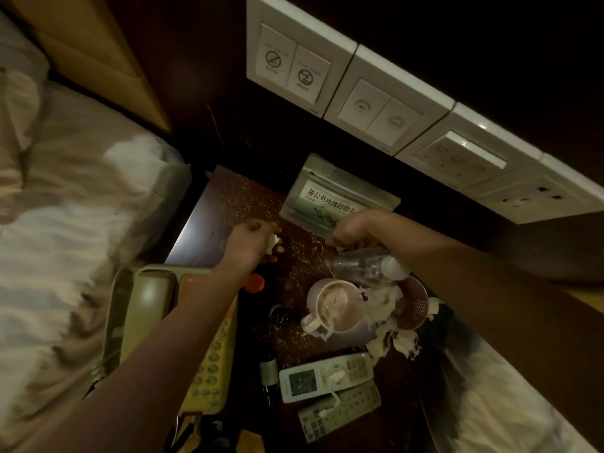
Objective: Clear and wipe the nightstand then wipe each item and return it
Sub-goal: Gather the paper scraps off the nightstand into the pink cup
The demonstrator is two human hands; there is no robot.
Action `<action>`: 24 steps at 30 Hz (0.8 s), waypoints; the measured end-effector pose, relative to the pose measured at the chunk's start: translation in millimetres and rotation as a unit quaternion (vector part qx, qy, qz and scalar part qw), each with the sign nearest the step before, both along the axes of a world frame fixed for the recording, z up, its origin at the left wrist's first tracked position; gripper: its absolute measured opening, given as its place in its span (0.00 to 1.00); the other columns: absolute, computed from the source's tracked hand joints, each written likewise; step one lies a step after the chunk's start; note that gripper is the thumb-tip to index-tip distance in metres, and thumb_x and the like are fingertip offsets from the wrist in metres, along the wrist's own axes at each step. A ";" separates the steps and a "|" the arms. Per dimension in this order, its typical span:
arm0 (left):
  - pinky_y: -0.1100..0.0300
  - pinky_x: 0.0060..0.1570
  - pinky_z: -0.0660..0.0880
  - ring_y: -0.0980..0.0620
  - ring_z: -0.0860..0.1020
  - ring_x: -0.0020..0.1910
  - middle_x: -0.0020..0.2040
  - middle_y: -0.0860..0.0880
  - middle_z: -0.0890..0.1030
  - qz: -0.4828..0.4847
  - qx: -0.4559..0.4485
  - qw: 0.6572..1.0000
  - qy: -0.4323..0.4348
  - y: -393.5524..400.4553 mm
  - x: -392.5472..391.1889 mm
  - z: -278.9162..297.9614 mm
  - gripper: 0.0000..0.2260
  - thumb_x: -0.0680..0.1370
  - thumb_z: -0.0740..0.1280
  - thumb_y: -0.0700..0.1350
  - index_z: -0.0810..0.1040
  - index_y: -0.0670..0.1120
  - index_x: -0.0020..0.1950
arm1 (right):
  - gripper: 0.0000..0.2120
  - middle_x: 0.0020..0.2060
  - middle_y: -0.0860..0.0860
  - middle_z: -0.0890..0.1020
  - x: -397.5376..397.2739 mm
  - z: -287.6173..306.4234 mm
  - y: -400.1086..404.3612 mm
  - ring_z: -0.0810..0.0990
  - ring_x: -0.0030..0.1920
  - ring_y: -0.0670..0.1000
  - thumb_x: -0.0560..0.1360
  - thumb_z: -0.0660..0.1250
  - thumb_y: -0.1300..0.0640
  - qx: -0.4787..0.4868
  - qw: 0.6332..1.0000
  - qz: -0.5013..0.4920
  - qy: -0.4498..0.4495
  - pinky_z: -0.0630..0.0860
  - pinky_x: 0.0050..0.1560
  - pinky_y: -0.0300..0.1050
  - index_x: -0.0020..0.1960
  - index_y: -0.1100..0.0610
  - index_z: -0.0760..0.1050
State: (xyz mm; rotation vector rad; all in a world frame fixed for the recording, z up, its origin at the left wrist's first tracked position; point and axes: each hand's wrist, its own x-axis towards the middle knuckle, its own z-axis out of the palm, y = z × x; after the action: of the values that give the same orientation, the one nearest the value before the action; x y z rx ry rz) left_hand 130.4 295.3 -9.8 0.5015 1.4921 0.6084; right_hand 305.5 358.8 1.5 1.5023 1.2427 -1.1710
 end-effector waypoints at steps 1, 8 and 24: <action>0.64 0.27 0.74 0.52 0.76 0.32 0.39 0.45 0.77 0.001 0.000 1.000 0.003 -0.1 0.7 -0.9 0.08 0.81 0.60 0.41 0.75 0.43 0.43 | 0.14 0.33 0.54 0.69 -2.0 -2.2 -1.7 0.65 0.29 0.50 0.82 0.55 0.53 0.011 1.000 0.017 0.004 0.62 0.30 0.43 0.42 0.59 0.71; 0.65 0.26 0.74 0.51 0.76 0.32 0.42 0.44 0.78 0.004 0.021 1.000 0.015 0.1 -0.9 -0.7 0.08 0.80 0.60 0.39 0.75 0.44 0.43 | 0.18 0.35 0.53 0.71 -18.9 -3.9 -8.6 0.68 0.31 0.49 0.83 0.50 0.57 0.022 0.993 0.119 0.007 0.66 0.27 0.39 0.38 0.60 0.69; 0.66 0.27 0.72 0.54 0.74 0.30 0.34 0.48 0.75 0.238 -0.070 0.948 -0.198 3.1 -18.1 23.5 0.13 0.82 0.55 0.44 0.74 0.43 0.43 | 0.14 0.59 0.61 0.78 -35.3 4.5 -9.4 0.79 0.55 0.56 0.79 0.57 0.65 0.151 0.980 0.072 0.104 0.75 0.60 0.52 0.60 0.66 0.75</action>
State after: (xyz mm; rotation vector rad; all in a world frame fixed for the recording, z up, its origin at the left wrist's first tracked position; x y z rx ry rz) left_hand 112.3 298.4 13.7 -0.1032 1.2551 0.9124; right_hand 270.2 349.4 6.0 1.5017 1.7062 -1.0999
